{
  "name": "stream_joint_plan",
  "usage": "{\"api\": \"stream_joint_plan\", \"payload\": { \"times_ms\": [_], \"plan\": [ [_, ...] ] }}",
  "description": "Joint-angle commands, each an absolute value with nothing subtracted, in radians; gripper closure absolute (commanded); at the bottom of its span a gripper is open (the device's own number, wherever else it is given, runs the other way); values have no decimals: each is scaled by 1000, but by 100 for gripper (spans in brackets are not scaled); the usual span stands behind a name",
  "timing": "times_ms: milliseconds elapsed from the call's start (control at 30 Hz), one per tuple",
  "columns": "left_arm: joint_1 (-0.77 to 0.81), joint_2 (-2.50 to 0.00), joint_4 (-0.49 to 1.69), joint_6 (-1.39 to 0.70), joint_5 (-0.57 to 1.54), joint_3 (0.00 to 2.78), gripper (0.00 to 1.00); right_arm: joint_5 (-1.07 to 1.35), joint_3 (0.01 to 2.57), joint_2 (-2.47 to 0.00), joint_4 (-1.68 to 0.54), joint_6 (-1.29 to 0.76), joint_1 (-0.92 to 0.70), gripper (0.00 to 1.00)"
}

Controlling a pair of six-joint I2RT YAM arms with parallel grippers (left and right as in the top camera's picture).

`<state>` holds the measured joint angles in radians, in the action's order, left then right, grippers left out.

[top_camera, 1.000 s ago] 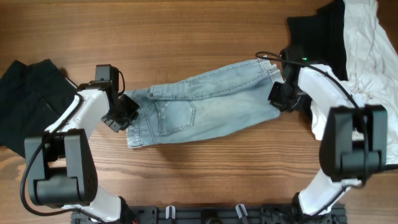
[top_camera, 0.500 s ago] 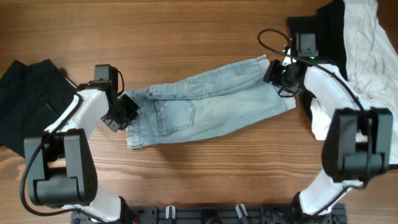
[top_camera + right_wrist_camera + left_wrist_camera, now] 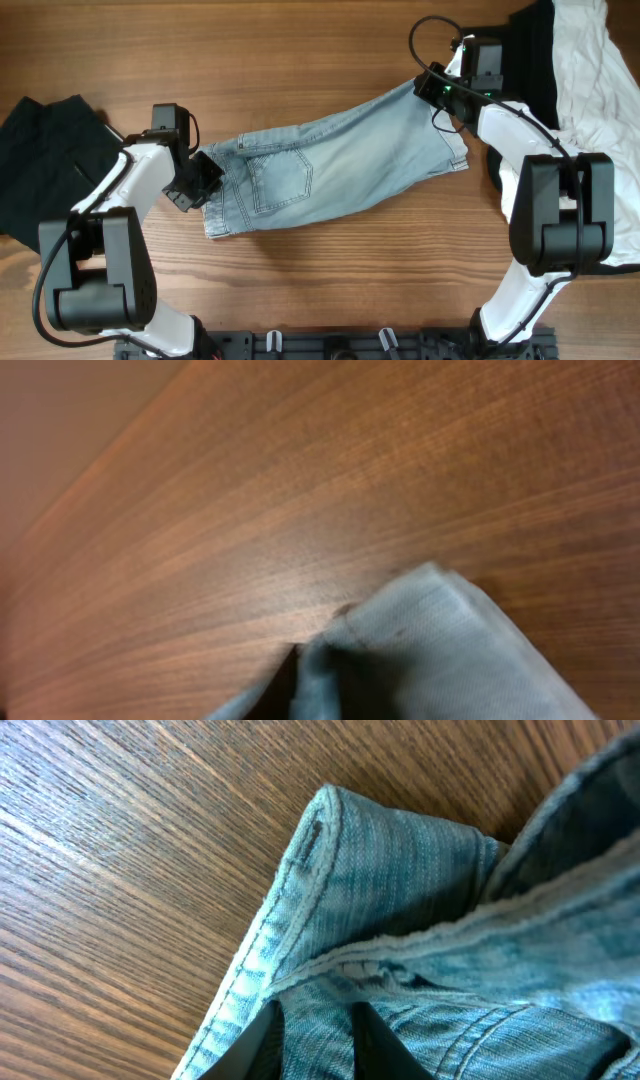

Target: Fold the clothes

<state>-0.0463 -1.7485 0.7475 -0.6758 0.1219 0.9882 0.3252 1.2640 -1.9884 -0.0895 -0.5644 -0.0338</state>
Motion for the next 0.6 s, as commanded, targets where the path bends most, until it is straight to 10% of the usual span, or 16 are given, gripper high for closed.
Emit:
{"api": "stream_joint_plan", "payload": {
  "times_ms": [0,167,567],
  "plan": [
    [-64,-1775,753,-658,52,964,73,271,1287,-1995,-175,-546,-27,57],
    [-88,-1722,775,-659,64,987,85,246,1287,-1979,-385,-443,2,65],
    [278,-1564,417,-236,171,1033,76,175,1283,-1979,-720,-336,4,64]
  ]
}}
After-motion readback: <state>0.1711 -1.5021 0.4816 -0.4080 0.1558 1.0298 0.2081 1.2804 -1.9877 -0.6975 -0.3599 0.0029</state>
